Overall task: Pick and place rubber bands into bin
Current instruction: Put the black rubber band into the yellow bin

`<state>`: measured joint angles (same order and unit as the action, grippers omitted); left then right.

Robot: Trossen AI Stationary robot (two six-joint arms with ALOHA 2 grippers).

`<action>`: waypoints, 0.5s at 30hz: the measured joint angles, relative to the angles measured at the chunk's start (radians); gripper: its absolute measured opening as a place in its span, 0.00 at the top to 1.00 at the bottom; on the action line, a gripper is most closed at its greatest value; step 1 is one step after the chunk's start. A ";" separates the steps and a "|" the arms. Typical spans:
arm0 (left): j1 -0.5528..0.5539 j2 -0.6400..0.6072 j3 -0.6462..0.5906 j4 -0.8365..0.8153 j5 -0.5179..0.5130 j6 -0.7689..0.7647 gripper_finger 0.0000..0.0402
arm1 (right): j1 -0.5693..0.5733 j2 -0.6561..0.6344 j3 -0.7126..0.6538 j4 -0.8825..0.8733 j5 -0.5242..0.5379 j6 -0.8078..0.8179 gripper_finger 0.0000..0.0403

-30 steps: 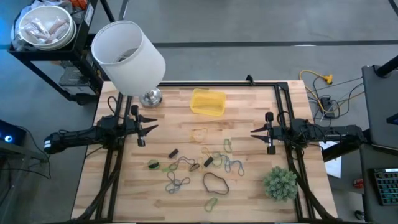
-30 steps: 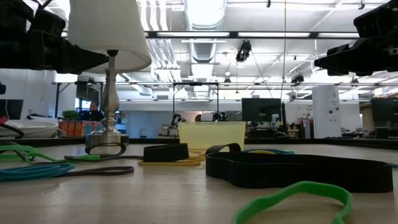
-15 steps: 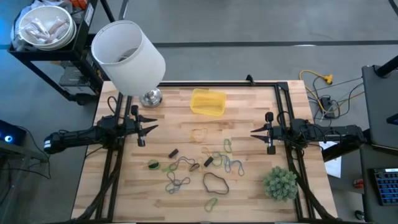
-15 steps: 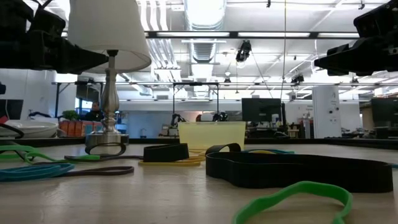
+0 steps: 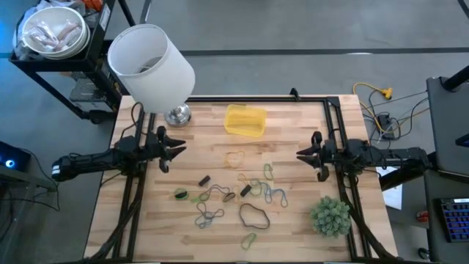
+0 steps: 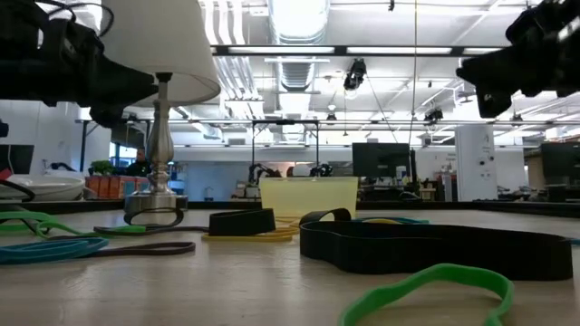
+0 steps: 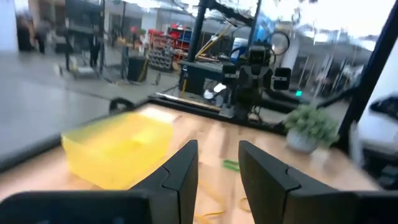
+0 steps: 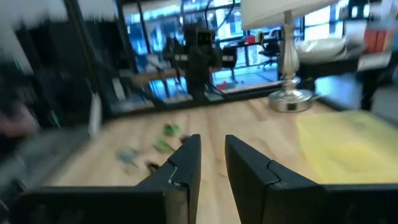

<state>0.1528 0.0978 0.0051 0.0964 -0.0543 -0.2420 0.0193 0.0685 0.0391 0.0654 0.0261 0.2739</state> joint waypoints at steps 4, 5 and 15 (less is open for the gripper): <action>0.000 0.000 0.000 0.000 -0.001 -0.003 0.75 | 0.000 0.001 0.000 0.014 0.001 0.097 0.83; 0.000 0.000 0.000 0.005 -0.004 0.008 0.75 | 0.000 0.001 0.000 0.024 0.001 0.098 0.83; 0.000 0.018 0.000 0.016 -0.012 0.016 0.75 | 0.000 0.006 -0.004 0.056 -0.004 0.203 0.83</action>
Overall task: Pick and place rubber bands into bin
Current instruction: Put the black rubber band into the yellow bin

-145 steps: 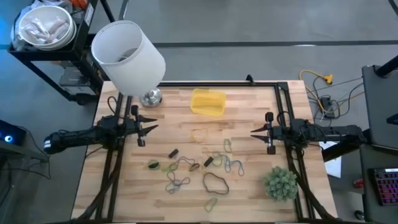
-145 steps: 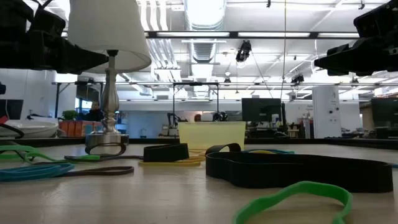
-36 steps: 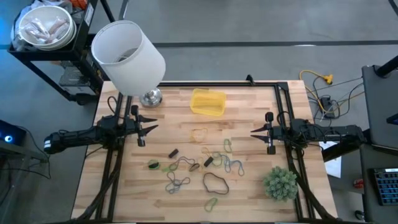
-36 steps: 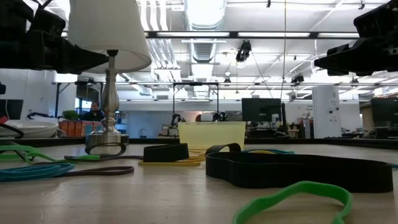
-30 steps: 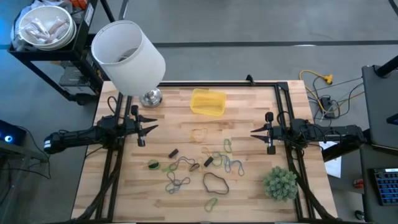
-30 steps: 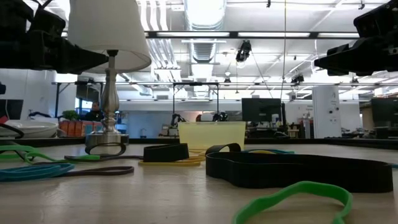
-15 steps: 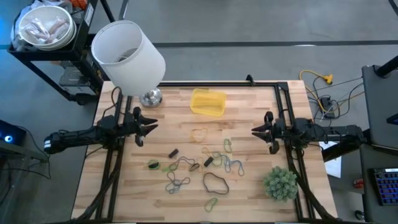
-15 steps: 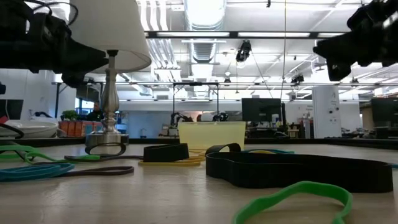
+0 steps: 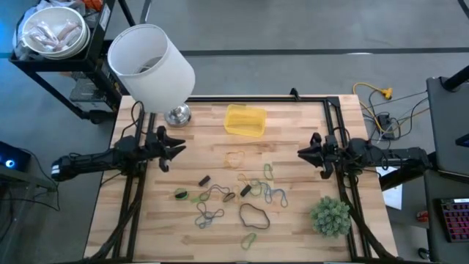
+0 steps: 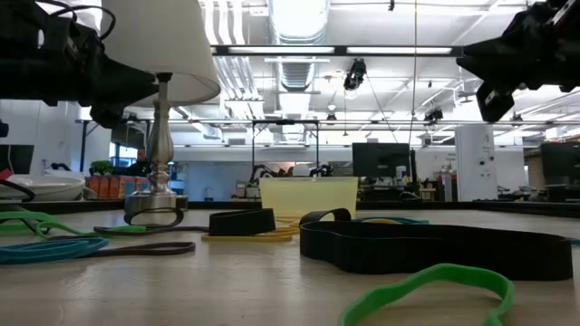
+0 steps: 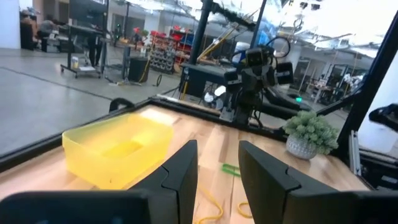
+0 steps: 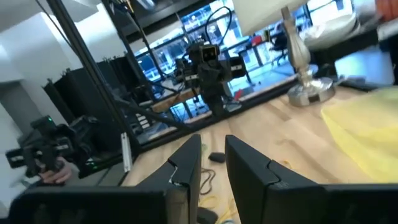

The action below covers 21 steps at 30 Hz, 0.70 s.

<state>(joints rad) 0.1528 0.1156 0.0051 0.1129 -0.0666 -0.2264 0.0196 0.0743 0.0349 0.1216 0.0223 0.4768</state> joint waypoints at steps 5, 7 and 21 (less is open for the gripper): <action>0.000 0.025 0.000 0.002 -0.002 -0.001 0.75 | 0.000 0.005 0.000 -0.001 0.005 -0.109 0.83; 0.000 0.032 0.000 0.006 -0.002 -0.001 0.75 | 0.000 0.005 0.000 -0.001 0.004 -0.177 0.83; -0.002 0.108 0.000 0.001 0.157 0.011 0.75 | 0.000 0.048 -0.024 -0.005 0.006 -0.271 0.83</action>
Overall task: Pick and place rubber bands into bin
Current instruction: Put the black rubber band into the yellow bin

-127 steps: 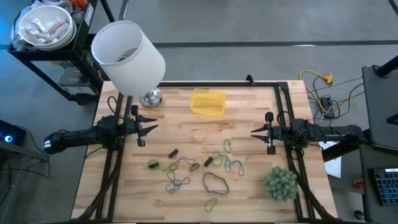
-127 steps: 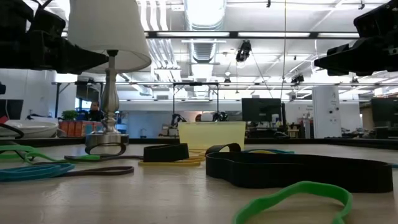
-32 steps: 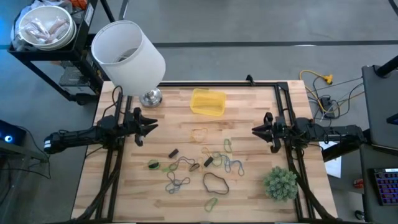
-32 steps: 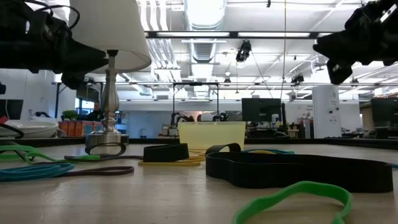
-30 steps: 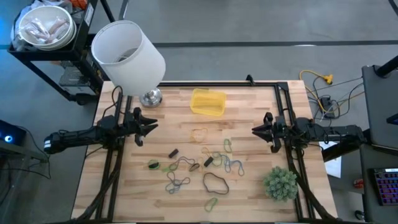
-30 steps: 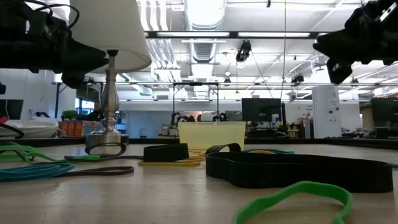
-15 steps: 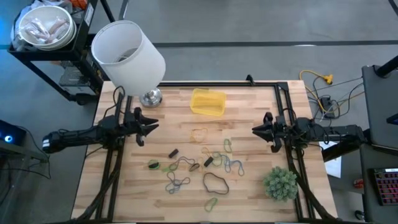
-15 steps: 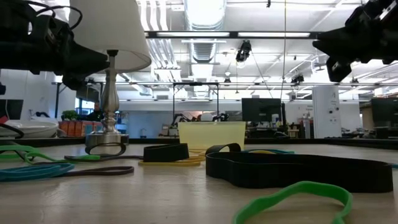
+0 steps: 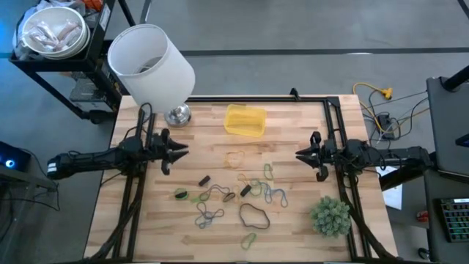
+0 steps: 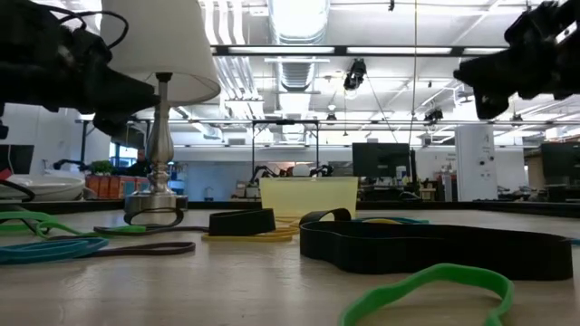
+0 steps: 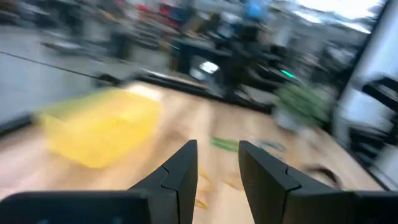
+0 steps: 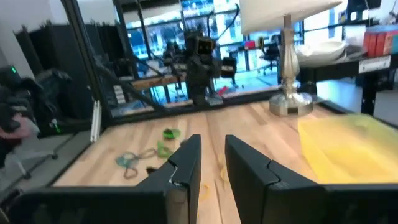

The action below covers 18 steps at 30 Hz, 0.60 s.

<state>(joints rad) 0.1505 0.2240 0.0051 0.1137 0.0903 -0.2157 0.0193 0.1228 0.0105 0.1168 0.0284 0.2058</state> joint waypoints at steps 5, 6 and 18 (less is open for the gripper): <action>-0.008 0.114 0.000 0.004 0.181 0.002 0.75 | 0.002 0.115 -0.001 -0.016 -0.028 -0.044 0.83; -0.010 0.145 0.000 0.018 0.179 -0.012 0.75 | 0.002 0.142 -0.001 0.005 -0.029 -0.073 0.83; -0.092 0.668 0.003 0.671 0.290 0.118 0.75 | 0.002 0.385 -0.001 0.557 -0.203 -0.277 0.83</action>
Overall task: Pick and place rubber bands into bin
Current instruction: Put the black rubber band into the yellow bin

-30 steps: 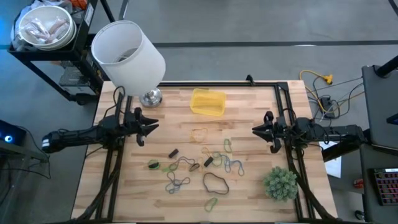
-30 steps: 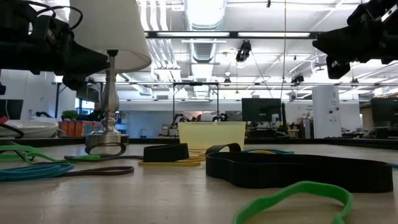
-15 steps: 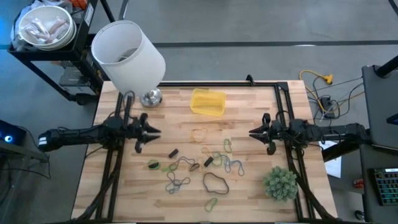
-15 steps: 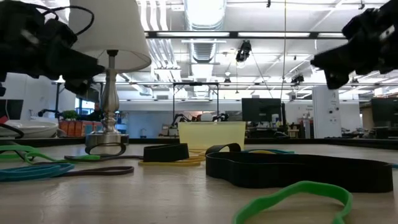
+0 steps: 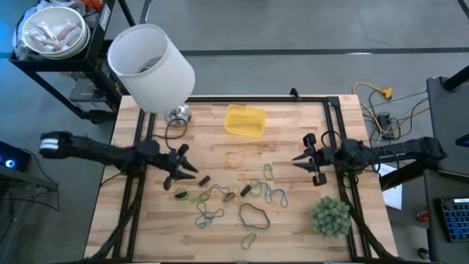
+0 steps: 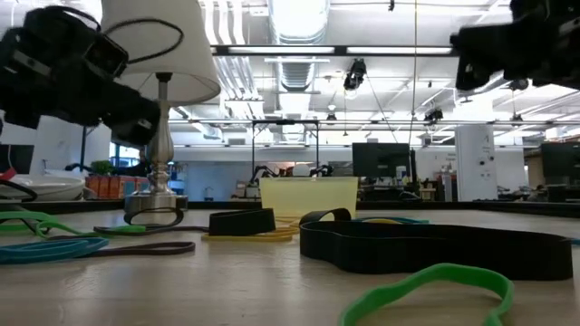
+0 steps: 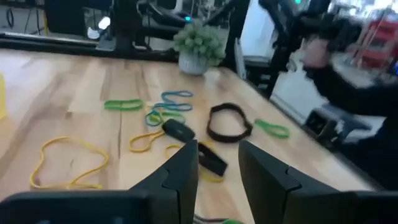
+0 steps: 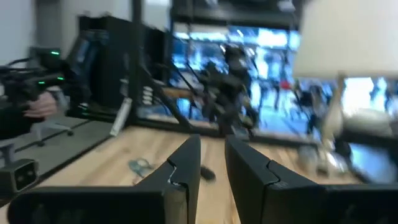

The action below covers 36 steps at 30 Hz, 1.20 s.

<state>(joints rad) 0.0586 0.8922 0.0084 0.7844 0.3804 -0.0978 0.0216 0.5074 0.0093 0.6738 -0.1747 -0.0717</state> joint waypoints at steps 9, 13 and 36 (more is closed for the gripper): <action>-0.002 0.220 0.193 0.238 -0.001 0.052 0.75 | 0.004 0.014 0.076 0.060 -0.012 0.033 0.83; -0.012 0.244 0.271 0.236 -0.002 0.053 0.75 | 0.039 0.026 0.121 0.025 -0.012 0.007 0.83; -0.014 -0.181 0.750 -0.752 -0.151 0.141 0.75 | 0.074 0.306 0.868 -0.903 0.346 -0.051 0.83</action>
<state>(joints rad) 0.0444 0.7114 0.7588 0.0323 0.2297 0.0429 0.0959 0.8136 0.8775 -0.2296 0.1718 -0.1226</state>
